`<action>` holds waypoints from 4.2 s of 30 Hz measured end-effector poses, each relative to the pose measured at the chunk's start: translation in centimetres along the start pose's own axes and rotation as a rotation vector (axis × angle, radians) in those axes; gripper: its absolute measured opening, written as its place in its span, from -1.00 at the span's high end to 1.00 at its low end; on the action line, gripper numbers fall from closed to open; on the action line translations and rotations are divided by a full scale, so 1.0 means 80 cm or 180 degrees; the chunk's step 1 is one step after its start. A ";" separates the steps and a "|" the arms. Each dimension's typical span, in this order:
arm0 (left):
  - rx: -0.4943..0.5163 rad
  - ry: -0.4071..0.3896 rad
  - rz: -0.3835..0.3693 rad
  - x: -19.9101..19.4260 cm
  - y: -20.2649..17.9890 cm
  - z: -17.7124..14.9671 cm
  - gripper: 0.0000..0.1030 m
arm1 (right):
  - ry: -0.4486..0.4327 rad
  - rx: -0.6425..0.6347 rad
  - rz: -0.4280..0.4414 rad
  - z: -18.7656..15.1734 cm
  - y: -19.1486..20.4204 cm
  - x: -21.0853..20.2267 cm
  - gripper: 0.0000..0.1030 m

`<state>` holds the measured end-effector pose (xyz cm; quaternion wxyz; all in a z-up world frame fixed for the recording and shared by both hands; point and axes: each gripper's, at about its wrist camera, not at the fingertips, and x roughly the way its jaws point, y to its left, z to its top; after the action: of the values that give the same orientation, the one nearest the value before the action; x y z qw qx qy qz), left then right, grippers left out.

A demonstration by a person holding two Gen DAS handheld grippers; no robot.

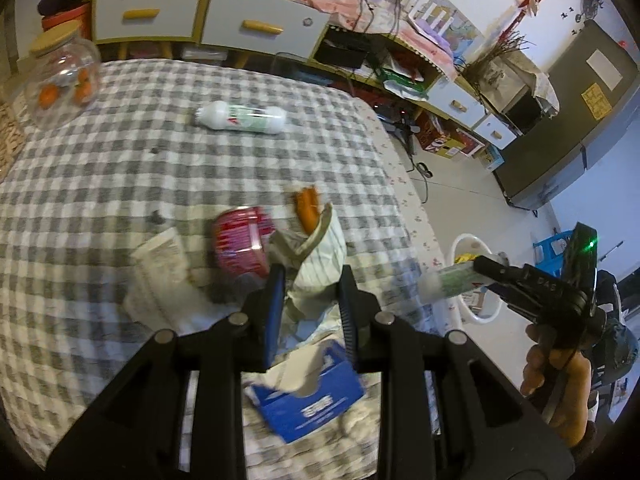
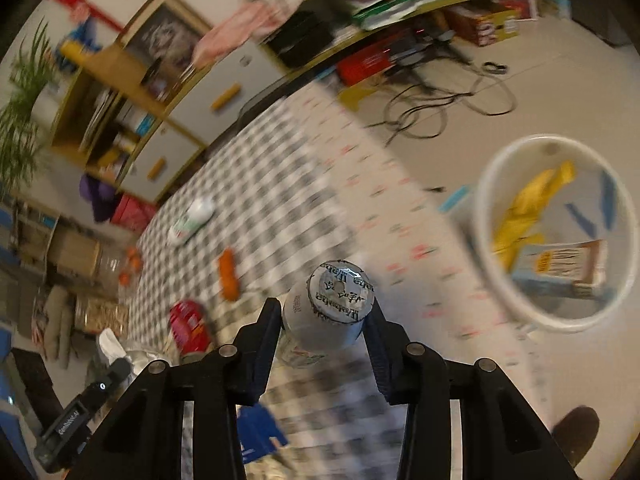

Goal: Collect trash
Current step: 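Carry both items over the white bin, opening the right tool then the left tool, then move the left tool to the printed white paper sheet and grasp it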

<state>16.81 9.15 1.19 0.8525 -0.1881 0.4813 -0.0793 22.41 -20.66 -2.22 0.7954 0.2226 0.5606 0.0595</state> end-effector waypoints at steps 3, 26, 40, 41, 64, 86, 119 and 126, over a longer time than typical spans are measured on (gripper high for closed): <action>0.0038 0.0002 -0.0053 0.011 -0.019 0.001 0.46 | -0.0117 0.0116 -0.0079 0.010 -0.033 -0.024 0.18; 0.0471 0.0041 -0.0407 0.072 -0.141 -0.027 0.46 | -0.0701 0.0821 -0.0594 0.032 -0.191 -0.113 -0.33; 0.1245 0.0124 -0.0465 0.131 -0.265 -0.042 0.45 | -0.0555 0.0801 -0.0618 0.002 -0.240 -0.166 -0.37; 0.1275 0.0140 -0.0467 0.136 -0.272 -0.043 0.45 | -0.0552 0.0792 -0.0635 0.000 -0.244 -0.170 -0.37; 0.1412 0.0128 -0.0233 0.195 -0.378 -0.037 -0.79 | -0.0669 0.1021 -0.0572 -0.010 -0.319 -0.227 -0.42; 0.1132 0.0139 -0.0061 0.116 -0.267 -0.068 -0.99 | -0.0548 0.0671 -0.0368 -0.014 -0.242 -0.214 -0.46; 0.0301 -0.0068 0.0646 -0.030 0.061 -0.040 -0.99 | 0.0011 -0.0348 -0.0524 -0.090 -0.013 -0.070 -0.69; -0.0027 0.0145 0.0863 -0.011 0.114 -0.025 -0.98 | 0.0117 -0.0460 -0.0492 -0.098 0.022 -0.037 -0.70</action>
<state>14.23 17.34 -2.69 0.8434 -0.1231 0.5219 0.0344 14.37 -17.87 -1.09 0.8012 0.1197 0.5848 0.0422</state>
